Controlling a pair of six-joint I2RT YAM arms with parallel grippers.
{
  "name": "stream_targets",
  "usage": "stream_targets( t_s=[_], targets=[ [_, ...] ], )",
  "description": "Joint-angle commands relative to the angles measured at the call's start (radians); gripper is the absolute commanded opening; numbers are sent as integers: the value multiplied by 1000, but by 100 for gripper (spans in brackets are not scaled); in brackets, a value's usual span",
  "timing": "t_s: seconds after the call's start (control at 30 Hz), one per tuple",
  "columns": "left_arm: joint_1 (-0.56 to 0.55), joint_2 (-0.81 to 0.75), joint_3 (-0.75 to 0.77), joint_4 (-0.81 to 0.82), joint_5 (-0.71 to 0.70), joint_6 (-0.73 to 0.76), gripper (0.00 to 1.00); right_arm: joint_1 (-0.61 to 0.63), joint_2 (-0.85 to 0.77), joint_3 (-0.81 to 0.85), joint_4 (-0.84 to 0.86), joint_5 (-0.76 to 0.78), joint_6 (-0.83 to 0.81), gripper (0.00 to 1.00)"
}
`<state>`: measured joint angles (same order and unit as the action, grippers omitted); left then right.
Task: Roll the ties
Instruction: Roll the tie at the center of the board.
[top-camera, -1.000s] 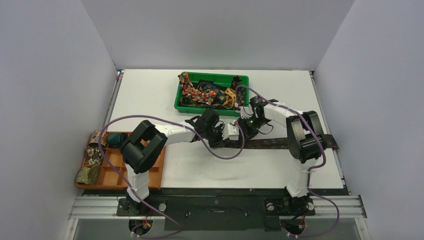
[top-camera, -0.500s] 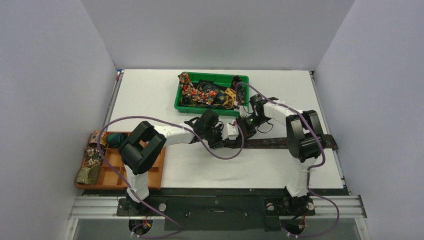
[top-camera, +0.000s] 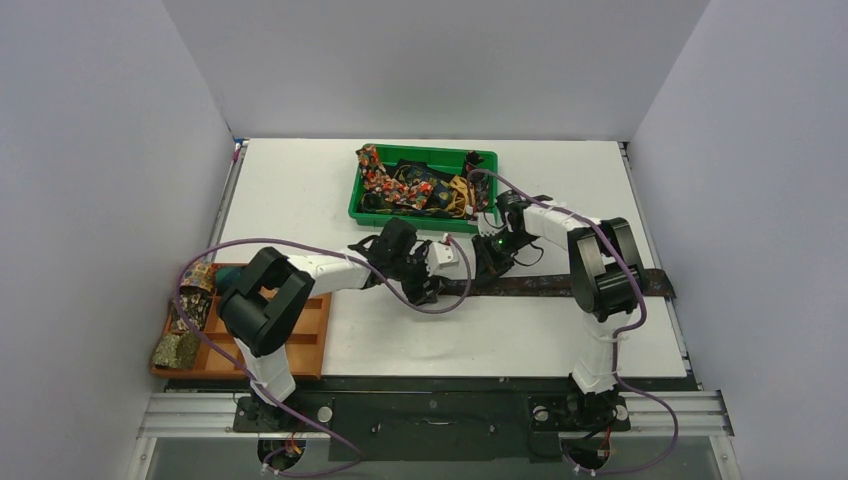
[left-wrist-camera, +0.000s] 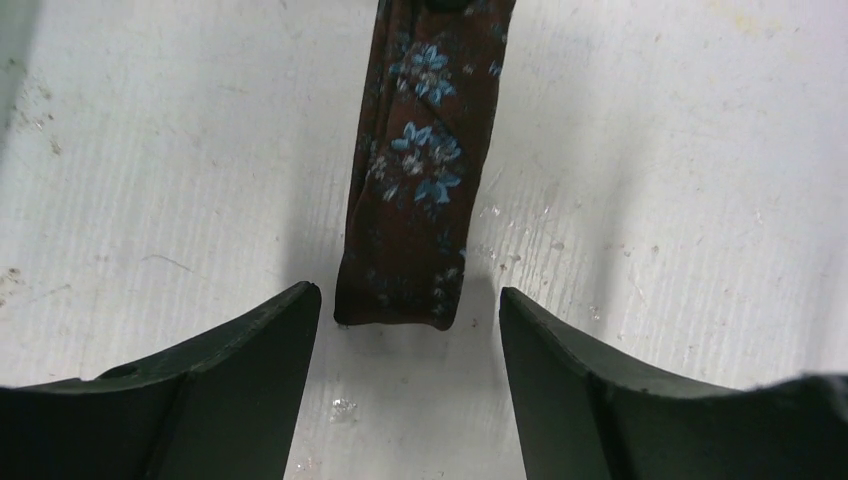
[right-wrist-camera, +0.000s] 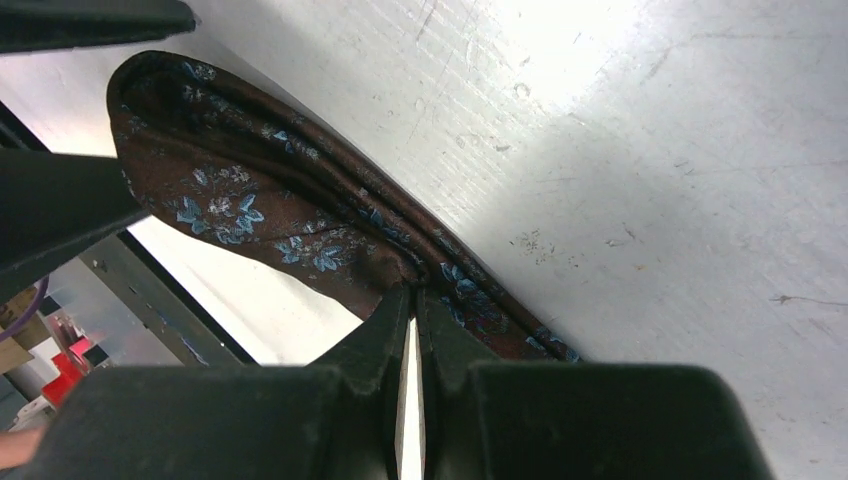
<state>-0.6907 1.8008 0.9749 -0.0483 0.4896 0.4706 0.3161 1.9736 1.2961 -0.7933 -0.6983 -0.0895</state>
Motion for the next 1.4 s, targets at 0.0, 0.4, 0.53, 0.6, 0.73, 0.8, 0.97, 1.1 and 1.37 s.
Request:
stream_targets(
  t_s=[0.0, 0.4, 0.53, 0.6, 0.73, 0.8, 0.97, 1.1, 1.37],
  targets=[
    [-22, -65, 25, 97, 63, -29, 66, 12, -20, 5, 56, 25, 9, 0],
    [-79, 114, 184, 94, 21, -64, 68, 25, -92, 23, 67, -64, 56, 0],
    [-48, 71, 140, 104, 49, -76, 67, 34, -103, 44, 73, -89, 78, 0],
    [-30, 41, 113, 106, 55, -73, 68, 44, -96, 54, 74, -96, 85, 0],
    [1, -1, 82, 95, 69, -60, 70, 69, -57, 67, 78, -79, 87, 0],
    [6, -4, 80, 86, 70, -50, 70, 78, -33, 70, 91, -58, 86, 0],
    [-5, 37, 104, 102, 72, -61, 70, 80, 22, 80, 126, -34, 84, 0],
    [-26, 77, 127, 100, 61, -51, 69, 80, 27, 66, 132, -7, 56, 0],
    [-37, 121, 119, 34, -4, -11, 31, 69, 6, 53, 127, -30, 53, 5]
  ],
)
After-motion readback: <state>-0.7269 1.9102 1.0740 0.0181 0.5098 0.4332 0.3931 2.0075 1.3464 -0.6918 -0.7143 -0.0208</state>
